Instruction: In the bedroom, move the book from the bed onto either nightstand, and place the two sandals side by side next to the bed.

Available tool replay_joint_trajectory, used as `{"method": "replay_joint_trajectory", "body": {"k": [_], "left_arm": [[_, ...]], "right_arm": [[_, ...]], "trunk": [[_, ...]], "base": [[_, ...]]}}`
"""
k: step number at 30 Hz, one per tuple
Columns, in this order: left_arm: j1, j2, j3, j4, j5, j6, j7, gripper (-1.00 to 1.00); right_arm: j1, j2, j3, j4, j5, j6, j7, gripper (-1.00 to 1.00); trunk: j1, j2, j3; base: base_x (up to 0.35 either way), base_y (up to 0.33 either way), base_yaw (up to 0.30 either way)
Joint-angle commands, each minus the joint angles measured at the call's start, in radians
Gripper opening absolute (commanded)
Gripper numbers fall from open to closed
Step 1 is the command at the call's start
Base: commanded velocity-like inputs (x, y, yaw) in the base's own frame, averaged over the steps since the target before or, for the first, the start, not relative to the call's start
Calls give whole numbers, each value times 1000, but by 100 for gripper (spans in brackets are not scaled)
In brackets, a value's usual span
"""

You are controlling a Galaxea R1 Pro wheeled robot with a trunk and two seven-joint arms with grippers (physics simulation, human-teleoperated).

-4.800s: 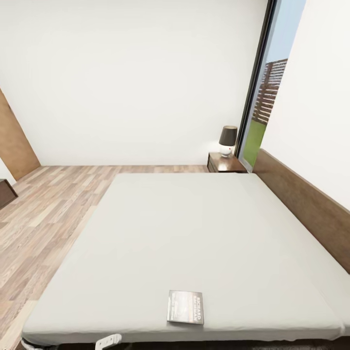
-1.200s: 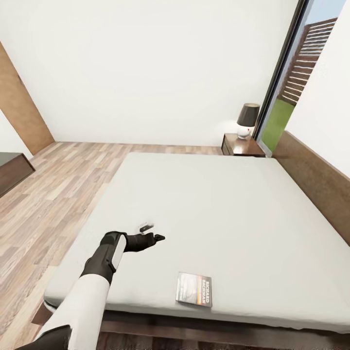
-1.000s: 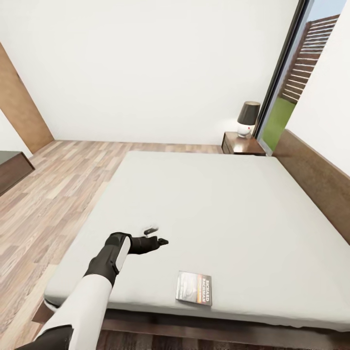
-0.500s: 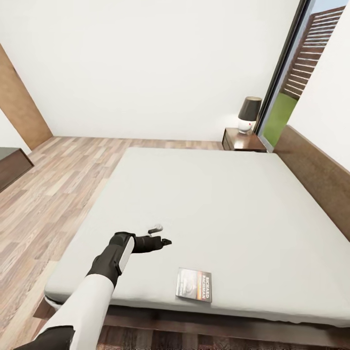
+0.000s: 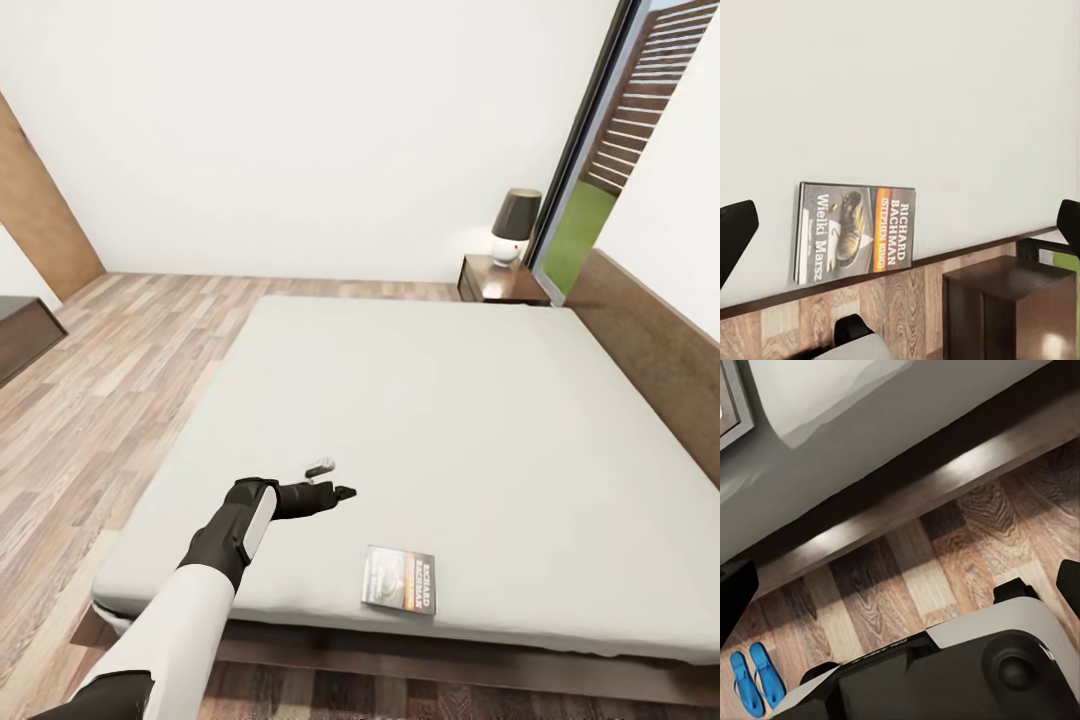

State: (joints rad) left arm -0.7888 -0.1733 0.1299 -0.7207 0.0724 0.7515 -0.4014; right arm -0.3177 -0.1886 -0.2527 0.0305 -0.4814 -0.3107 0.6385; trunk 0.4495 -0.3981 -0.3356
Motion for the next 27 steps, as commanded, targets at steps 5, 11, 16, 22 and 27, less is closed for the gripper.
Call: {"method": "replay_joint_trajectory", "body": {"k": [5,11,16,22,27], "left_arm": [[0,-1,4,0,9,-21,1,100],[1,-1,4,0,9,-29,1,100],[1,-1,4,0,9,-30,1,100],[2,-1,4,-1,9,-31,1,100],[2,-1,4,-1,10,-31,1,100]], "right_arm": [[-1,0,-8,3,3,-5,5,100],[-1,0,-8,3,3,-5,5,100],[-1,0,-8,3,3,-5,6,100],[-1,0,-8,3,3,-5,6,100],[-1,-1,-8,3,3,-2,7,100]], "trunk": [[1,-2,-10],[1,-2,-19],[1,-2,-27],[1,-2,-37],[1,-2,-45]], "base": [[123,-125,0],[34,-35,0],[5,-5,0],[1,-1,0],[0,0,0]]}}
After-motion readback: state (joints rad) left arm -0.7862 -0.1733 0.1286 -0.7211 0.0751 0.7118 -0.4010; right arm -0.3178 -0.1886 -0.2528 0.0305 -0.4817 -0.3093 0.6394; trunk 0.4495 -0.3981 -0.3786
